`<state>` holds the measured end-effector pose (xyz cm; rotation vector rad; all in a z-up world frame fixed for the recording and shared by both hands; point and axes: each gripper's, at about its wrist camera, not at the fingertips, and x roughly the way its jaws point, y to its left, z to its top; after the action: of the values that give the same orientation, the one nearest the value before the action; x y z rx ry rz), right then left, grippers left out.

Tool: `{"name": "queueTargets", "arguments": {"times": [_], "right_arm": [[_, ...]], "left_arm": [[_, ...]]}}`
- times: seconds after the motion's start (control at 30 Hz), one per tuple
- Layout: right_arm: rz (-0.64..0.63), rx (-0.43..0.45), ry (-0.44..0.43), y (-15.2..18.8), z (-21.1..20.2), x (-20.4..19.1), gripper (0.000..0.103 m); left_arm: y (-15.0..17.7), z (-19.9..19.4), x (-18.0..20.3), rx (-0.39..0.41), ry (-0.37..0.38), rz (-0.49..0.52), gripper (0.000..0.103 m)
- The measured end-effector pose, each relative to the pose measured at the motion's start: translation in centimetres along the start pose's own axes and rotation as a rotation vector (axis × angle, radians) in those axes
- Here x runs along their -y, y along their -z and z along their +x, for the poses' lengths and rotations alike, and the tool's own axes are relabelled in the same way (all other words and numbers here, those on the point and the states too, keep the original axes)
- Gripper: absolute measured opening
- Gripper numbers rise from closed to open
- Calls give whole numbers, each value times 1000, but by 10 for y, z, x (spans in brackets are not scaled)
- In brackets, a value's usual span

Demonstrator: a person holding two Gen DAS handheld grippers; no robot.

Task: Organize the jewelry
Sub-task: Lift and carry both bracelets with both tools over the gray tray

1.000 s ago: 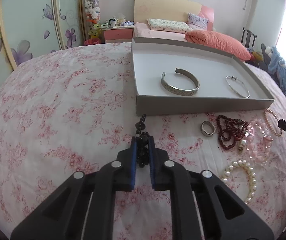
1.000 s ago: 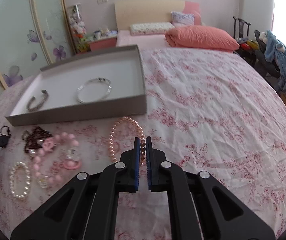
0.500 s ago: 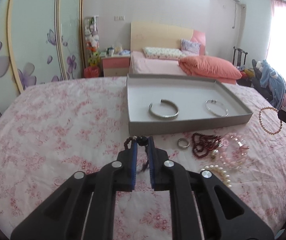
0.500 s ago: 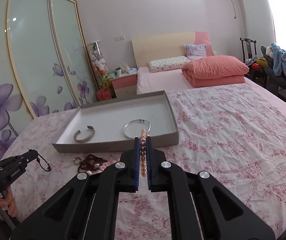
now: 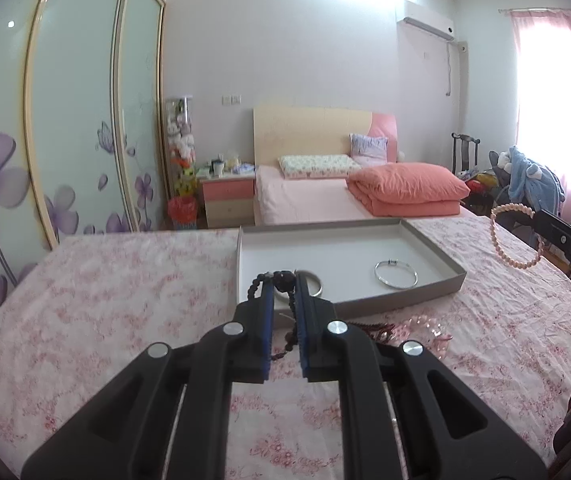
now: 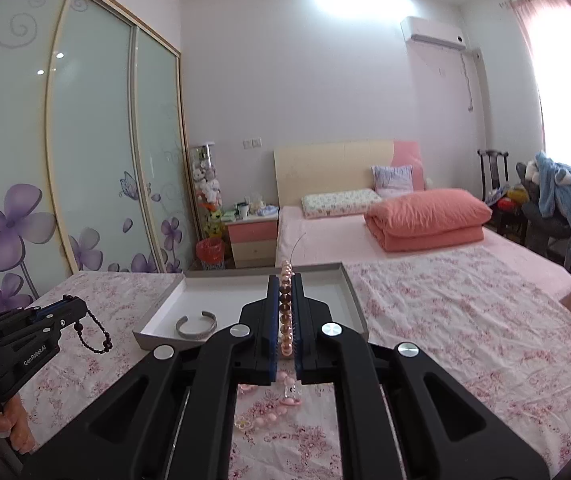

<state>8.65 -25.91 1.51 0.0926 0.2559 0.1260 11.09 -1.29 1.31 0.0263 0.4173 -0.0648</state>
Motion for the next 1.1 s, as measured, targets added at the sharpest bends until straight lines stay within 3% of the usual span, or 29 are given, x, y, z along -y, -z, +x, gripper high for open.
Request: {"name": "queueTargets", "arguments": {"times": [0.27, 0.67, 0.87, 1.1], "right_arm": [[-29, 69, 7, -5, -9, -6, 7], [-33, 84, -5, -9, -7, -5, 7], [-37, 104, 4, -24, 12, -3, 7], [-11, 66, 5, -29, 54, -2, 7]], "left_arm": [[-7, -6, 11, 39, -1, 19, 11], [-11, -1, 20, 54, 9, 35, 11], [-27, 20, 20, 52, 30, 25, 11], [-40, 65, 20, 18, 34, 1, 11]]}}
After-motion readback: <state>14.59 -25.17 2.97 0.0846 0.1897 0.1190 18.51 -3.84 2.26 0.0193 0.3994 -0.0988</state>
